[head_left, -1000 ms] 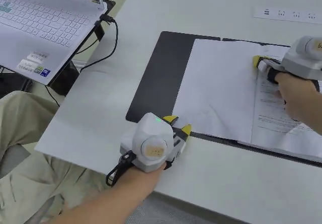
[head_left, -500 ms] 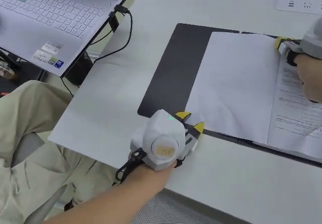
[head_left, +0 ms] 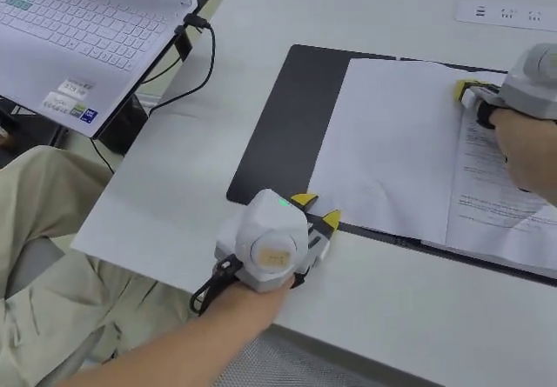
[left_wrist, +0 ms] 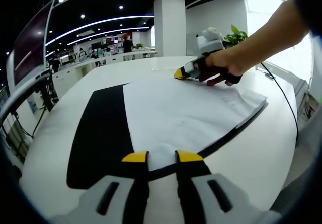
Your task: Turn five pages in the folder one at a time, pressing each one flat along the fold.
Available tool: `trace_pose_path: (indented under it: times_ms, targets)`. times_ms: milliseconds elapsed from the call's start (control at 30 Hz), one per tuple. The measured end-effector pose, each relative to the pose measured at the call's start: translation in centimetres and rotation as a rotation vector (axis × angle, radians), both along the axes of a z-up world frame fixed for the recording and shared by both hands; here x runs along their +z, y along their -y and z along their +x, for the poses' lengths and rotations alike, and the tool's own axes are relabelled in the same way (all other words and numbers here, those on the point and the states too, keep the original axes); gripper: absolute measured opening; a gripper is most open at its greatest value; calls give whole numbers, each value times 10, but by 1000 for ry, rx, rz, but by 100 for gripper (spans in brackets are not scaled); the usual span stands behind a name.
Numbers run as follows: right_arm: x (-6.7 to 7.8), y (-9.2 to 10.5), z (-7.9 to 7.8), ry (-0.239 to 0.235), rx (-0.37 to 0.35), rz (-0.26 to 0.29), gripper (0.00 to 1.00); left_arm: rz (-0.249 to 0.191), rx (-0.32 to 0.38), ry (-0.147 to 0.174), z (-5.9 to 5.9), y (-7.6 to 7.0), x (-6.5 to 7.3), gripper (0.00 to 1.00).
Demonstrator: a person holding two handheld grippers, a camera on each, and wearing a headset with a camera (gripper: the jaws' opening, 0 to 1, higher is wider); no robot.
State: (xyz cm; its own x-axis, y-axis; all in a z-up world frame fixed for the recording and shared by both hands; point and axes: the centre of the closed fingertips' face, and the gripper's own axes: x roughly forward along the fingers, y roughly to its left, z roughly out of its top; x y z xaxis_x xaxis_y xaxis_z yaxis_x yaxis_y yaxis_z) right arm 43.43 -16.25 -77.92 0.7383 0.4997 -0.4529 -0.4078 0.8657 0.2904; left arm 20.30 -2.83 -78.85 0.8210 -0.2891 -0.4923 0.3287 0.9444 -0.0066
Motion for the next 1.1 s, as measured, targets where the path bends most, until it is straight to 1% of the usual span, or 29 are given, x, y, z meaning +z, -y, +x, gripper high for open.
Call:
trace_pose_path:
  times_ms: [67, 100, 133, 167, 200, 233, 367, 433, 500, 567, 633, 800, 1000, 1100]
  targets:
    - [0, -1, -9, -6, 9, 0, 0, -2, 0, 0, 0, 0, 0, 19]
    - [1, 2, -10, -9, 11, 3, 0, -2, 0, 1, 0, 0, 0, 19]
    - [2, 3, -15, -13, 11, 10, 0, -2, -1, 2, 0, 0, 0, 19]
    - [5, 2, -24, -18, 15, 20, 0, -3, -1, 2, 0, 0, 0, 19]
    - [6, 2, -29, -17, 18, 19, 0, -3, -1, 3, 0, 0, 0, 19]
    - [10, 2, -37, -17, 18, 23, 0, -3, -1, 3, 0, 0, 0, 19]
    - [15, 1, -55, -27, 24, 33, 0, -2, -1, 3, -1, 0, 0, 19]
    - [18, 0, -64, -40, 19, 50, 0, -3, -1, 3, -1, 0, 0, 19]
    - [16, 3, -63, -41, 21, 51, 0, -1, -3, 3, -1, 0, 0, 19]
    - [18, 3, -69, -45, 20, 62, 0, -4, -1, 1, -1, 0, 0, 19]
    - [14, 5, -69, -46, 28, 57, 0, 0, -3, -1, -1, 0, 0, 19]
    - [16, 4, -89, -48, 34, 68, 0, -2, -2, 2, 0, 0, -1, 19]
    - [15, 4, -98, -56, 41, 80, 0, -2, -2, 2, 0, 0, -1, 19]
    - [14, 4, -104, -56, 47, 76, 0, -1, -3, 3, 0, 0, -1, 19]
